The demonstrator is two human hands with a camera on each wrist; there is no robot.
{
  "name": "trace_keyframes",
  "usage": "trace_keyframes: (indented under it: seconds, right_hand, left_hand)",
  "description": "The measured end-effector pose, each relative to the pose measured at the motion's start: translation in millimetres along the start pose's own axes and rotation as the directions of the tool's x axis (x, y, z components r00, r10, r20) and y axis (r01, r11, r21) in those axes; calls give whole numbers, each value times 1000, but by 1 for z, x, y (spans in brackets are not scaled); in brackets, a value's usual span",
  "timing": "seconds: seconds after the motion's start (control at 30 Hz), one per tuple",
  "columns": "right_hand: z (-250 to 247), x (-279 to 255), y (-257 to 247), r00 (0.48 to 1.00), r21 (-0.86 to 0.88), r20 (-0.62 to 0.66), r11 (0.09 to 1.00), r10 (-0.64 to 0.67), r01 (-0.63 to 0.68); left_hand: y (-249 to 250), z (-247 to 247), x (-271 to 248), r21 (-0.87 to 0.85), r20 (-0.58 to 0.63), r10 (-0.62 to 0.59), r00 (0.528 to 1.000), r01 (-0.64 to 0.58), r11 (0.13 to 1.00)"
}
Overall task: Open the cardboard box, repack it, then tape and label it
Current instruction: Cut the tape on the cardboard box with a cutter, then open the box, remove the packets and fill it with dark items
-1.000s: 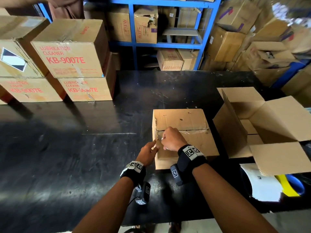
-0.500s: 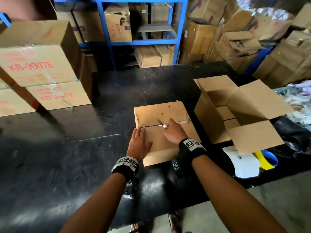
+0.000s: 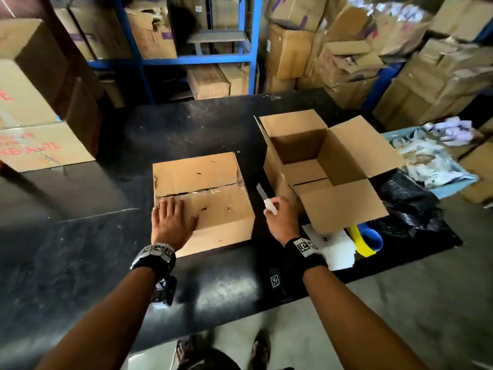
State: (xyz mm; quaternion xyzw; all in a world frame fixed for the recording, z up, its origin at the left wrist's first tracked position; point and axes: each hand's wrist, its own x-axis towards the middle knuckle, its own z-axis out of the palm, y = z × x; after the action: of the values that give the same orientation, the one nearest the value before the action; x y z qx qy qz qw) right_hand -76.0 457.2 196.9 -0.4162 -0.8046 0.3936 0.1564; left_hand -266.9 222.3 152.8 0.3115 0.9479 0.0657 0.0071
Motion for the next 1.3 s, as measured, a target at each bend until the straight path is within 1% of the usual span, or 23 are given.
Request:
trace_keyframes:
  seconds: [0.07,0.13,0.2,0.27,0.4,0.47,0.6,0.67,0.77,0.87,0.93,1.0,1.03,1.1,1.17,1.23,1.3]
  right_hand:
    - [-1,-4,26,997,-5,-60,999,49,-49]
    - [4,-8,49,993,-40,-72,995,93,-96]
    - [14,-8,71,990,-115,-13,983,140,-141]
    - [25,-8,88,980,-201,72,965,185,-167]
    - [48,-10,110,962,-327,176,934,210,-144]
    - [56,-12,117,956,-374,197,918,219,-133]
    - [67,-17,128,948,-411,230,905,221,-111]
    - [68,-18,131,942,-436,245,894,231,-106]
    - [67,-19,135,928,-464,276,880,251,-100]
    - [63,-21,135,913,-460,303,881,273,-111]
    - [57,-18,128,918,-440,290,889,271,-124]
    - [50,-8,112,942,-400,238,907,237,-127]
    - [47,-1,101,960,-370,204,923,194,-108]
    - [39,16,72,988,-275,135,961,73,-33]
    - [36,33,42,996,-194,85,979,-38,54]
    - [38,46,14,989,-153,90,980,-114,127]
    - [45,53,-8,976,-142,146,973,-160,181]
  left_hand:
    - [1,1,2,-20,-15,-25,1000,25,999]
    - [2,0,5,-28,-4,-44,999,44,999]
    - [1,2,6,-12,14,-56,998,56,998]
    - [0,4,7,0,21,-61,998,61,998]
    - [3,5,6,-4,57,-94,994,95,995]
    - [10,4,4,-27,69,-123,990,125,992]
    - [17,1,0,-57,98,-176,980,182,982]
    - [17,1,0,-50,117,-186,976,193,980]
    - [17,2,1,-54,114,-189,975,196,979]
    - [16,3,1,-64,100,-188,977,195,979]
    - [15,4,1,-92,85,-185,979,192,977]
    - [13,4,0,-124,60,-185,981,191,974]
    - [13,4,0,-144,49,-186,981,191,971]
    - [12,1,0,-191,41,-188,981,192,963]
    - [9,-4,3,-243,53,-183,982,190,951]
    - [5,-8,6,-286,74,-166,983,180,941]
    - [3,-13,6,-345,79,-170,982,187,920]
